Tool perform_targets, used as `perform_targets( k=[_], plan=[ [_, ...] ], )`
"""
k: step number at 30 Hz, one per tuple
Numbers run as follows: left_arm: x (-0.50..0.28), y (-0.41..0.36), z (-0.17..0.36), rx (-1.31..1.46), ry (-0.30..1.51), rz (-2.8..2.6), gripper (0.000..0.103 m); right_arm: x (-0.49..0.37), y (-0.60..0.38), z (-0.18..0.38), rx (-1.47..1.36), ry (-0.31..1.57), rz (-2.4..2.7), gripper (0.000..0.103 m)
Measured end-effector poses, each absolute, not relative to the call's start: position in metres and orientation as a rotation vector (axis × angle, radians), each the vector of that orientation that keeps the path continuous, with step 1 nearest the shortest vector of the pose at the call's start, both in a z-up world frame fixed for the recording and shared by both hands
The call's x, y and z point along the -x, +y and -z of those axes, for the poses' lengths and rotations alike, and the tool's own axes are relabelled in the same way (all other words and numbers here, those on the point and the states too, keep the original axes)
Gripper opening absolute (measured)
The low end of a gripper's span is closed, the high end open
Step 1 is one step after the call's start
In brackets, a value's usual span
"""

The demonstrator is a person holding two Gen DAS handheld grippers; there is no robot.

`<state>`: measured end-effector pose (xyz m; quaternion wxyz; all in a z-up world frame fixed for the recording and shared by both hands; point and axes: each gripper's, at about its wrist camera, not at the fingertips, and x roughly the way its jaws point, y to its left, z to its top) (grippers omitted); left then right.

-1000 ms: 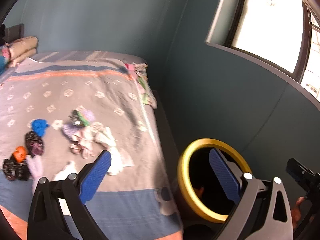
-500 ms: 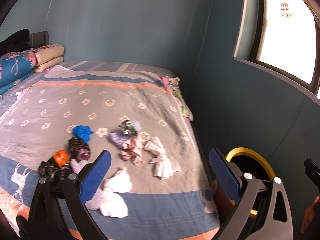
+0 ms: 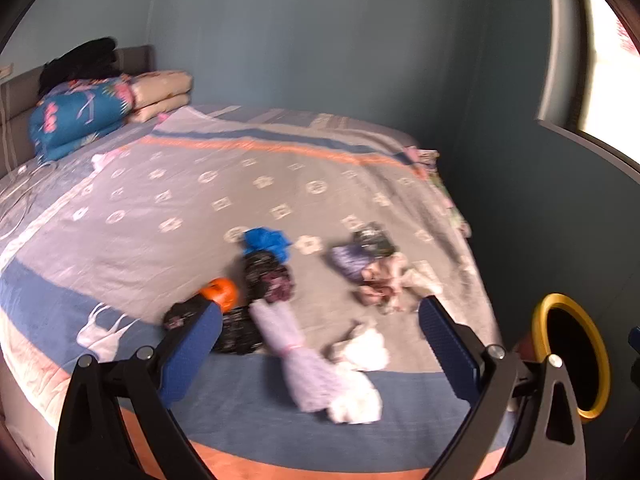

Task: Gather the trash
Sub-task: 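Move both tools back over the bed toward the remaining trash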

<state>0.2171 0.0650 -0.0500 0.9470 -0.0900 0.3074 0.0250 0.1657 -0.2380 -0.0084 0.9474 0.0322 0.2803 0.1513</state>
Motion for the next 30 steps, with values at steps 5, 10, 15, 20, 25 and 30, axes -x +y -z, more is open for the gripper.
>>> perform_targets(
  k=[5,10,15,20,25,30],
  plan=[
    [-0.218,0.103,0.071,0.221,0.638,-0.142,0.095,-0.177,-0.201,0.031,-0.012,0.617,-0.367,0.095],
    [-0.225,0.127,0.093,0.246,0.668,-0.201,0.095,-0.189,-0.169,0.055,0.040,0.662,-0.404,0.095],
    [-0.230,0.146,0.114,0.273,0.693,-0.246,0.095,-0.199,-0.135,0.083,0.105,0.696,-0.463,0.095],
    [-0.235,0.162,0.134,0.307,0.714,-0.279,0.095,-0.206,-0.108,0.108,0.154,0.723,-0.483,0.095],
    [-0.239,0.173,0.151,0.334,0.729,-0.295,0.095,-0.218,-0.087,0.130,0.195,0.758,-0.497,0.095],
    [-0.243,0.182,0.166,0.354,0.737,-0.313,0.095,-0.235,-0.068,0.152,0.228,0.802,-0.490,0.095]
  ],
)
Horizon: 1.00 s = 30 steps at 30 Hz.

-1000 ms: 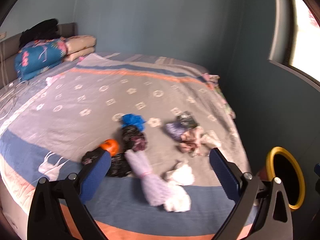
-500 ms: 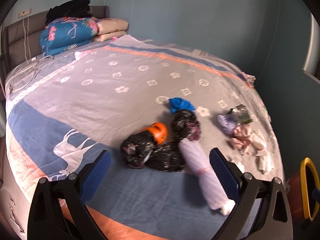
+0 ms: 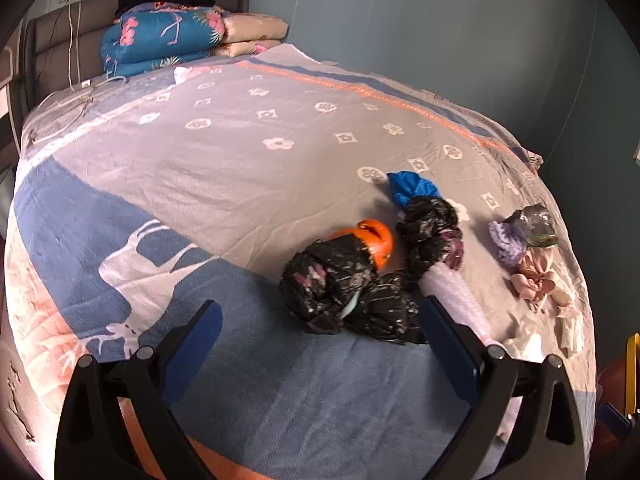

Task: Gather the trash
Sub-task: 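Move both tools back over the bed toward the remaining trash, then grasp the white tissue with the right gripper while the left grasps black bags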

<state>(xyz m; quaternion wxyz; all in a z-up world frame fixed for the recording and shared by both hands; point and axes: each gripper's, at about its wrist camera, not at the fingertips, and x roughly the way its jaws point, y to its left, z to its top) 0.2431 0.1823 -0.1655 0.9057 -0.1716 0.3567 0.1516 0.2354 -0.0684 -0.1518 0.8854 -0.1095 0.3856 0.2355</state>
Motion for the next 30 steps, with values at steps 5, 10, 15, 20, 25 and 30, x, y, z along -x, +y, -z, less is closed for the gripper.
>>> perform_targets(
  k=[5,10,15,20,25,30],
  plan=[
    [-0.248,0.189,0.175,0.374,0.741,-0.305,0.095,-0.253,-0.055,0.164,0.249,0.828,-0.478,0.095],
    [-0.255,0.198,0.183,0.413,0.747,-0.293,0.095,-0.266,-0.046,0.176,0.247,0.862,-0.458,0.095],
    [-0.260,0.206,0.187,0.484,0.741,-0.274,0.095,-0.273,-0.040,0.184,0.242,0.878,-0.436,0.094],
    [-0.271,0.207,0.187,0.499,0.736,-0.236,0.095,-0.281,-0.035,0.189,0.243,0.898,-0.426,0.084],
    [-0.285,0.196,0.189,0.468,0.751,-0.183,0.075,-0.287,-0.033,0.198,0.237,0.938,-0.418,0.072],
    [-0.288,0.186,0.190,0.440,0.763,-0.139,0.052,-0.289,-0.033,0.202,0.233,0.968,-0.426,0.064]
  ],
)
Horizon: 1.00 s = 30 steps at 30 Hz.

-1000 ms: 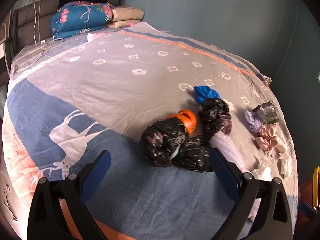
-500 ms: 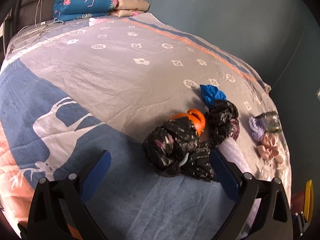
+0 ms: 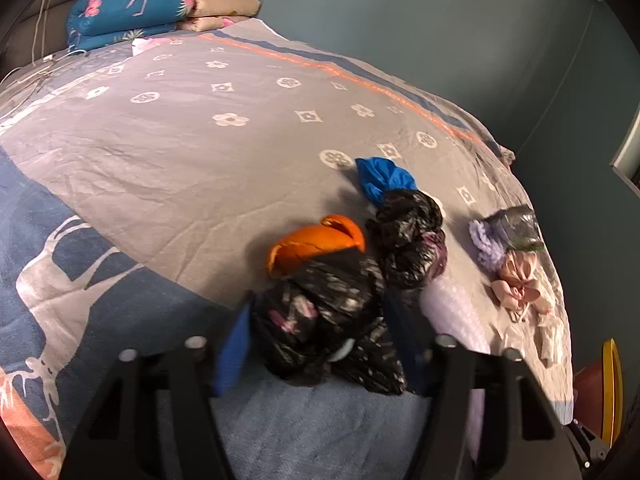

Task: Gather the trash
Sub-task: 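Grasp the white tissue with the right gripper while the left grasps black bags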

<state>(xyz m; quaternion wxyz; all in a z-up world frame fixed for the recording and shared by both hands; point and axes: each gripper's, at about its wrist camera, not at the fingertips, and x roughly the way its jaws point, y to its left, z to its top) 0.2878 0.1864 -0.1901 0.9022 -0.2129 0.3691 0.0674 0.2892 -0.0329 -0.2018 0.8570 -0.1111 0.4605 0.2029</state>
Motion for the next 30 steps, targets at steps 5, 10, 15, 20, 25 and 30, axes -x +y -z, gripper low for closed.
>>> perform_targets(
  k=[5,10,15,20,25,30],
  plan=[
    [-0.287,0.188,0.194,0.465,0.775,-0.120,0.041,-0.287,-0.033,0.201,0.233,0.984,-0.436,0.050],
    [-0.279,0.197,0.194,0.525,0.752,-0.117,0.038,-0.283,-0.035,0.197,0.236,0.993,-0.435,0.031],
    [-0.273,0.203,0.191,0.560,0.730,-0.118,0.037,-0.280,-0.039,0.195,0.231,0.999,-0.437,0.021],
    [-0.268,0.205,0.188,0.568,0.718,-0.114,0.037,-0.279,-0.045,0.190,0.223,1.003,-0.423,0.017],
    [-0.260,0.204,0.181,0.554,0.693,-0.106,0.037,-0.274,-0.054,0.177,0.223,0.976,-0.411,0.015],
    [-0.253,0.200,0.177,0.534,0.684,-0.103,0.037,-0.269,-0.062,0.166,0.215,0.953,-0.400,0.015]
  ],
)
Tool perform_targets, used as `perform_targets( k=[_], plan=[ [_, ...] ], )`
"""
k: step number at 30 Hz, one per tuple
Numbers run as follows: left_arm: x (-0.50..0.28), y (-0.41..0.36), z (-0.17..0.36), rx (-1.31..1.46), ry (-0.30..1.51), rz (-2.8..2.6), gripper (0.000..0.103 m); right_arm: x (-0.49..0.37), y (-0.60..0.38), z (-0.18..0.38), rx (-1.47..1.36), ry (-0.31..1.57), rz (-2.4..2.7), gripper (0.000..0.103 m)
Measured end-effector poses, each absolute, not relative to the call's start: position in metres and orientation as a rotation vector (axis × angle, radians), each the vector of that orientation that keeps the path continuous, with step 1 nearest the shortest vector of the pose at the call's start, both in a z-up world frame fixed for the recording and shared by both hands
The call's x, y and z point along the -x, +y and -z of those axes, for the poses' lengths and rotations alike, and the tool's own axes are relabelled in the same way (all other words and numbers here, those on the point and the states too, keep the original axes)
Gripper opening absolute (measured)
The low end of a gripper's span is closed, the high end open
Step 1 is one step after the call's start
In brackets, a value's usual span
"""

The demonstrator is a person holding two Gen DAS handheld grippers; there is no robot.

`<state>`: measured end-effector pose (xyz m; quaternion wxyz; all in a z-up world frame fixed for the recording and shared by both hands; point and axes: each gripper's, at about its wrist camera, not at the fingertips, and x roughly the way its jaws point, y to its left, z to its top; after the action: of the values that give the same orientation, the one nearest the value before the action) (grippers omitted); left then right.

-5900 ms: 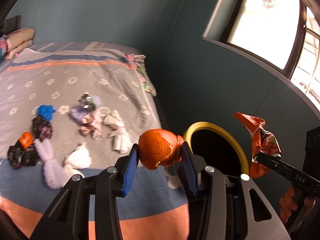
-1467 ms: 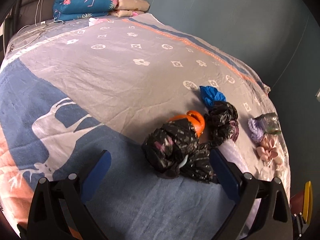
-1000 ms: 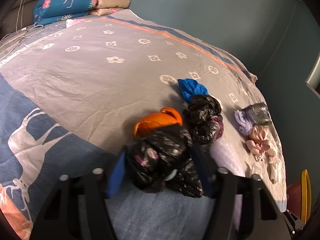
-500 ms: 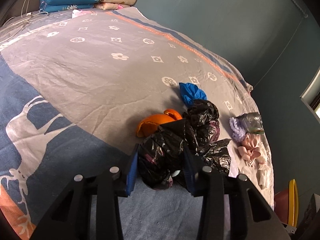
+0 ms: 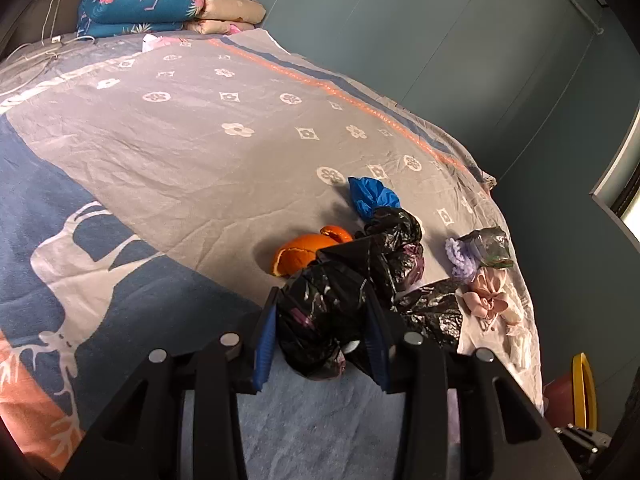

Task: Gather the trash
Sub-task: 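Grasp the white tissue with the right gripper while the left grasps black bags, then carry the tissue and black bags over the yellow-rimmed bin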

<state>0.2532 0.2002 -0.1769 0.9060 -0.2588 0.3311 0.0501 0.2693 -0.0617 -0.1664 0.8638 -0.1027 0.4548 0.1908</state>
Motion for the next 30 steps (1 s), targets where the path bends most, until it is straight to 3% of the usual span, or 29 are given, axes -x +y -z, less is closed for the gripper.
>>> perform_targets(
  k=[30],
  plan=[
    [-0.189,0.135,0.098,0.370,0.633,-0.001,0.037,-0.188,-0.163,0.059,0.065,0.748,-0.428,0.015]
  ],
)
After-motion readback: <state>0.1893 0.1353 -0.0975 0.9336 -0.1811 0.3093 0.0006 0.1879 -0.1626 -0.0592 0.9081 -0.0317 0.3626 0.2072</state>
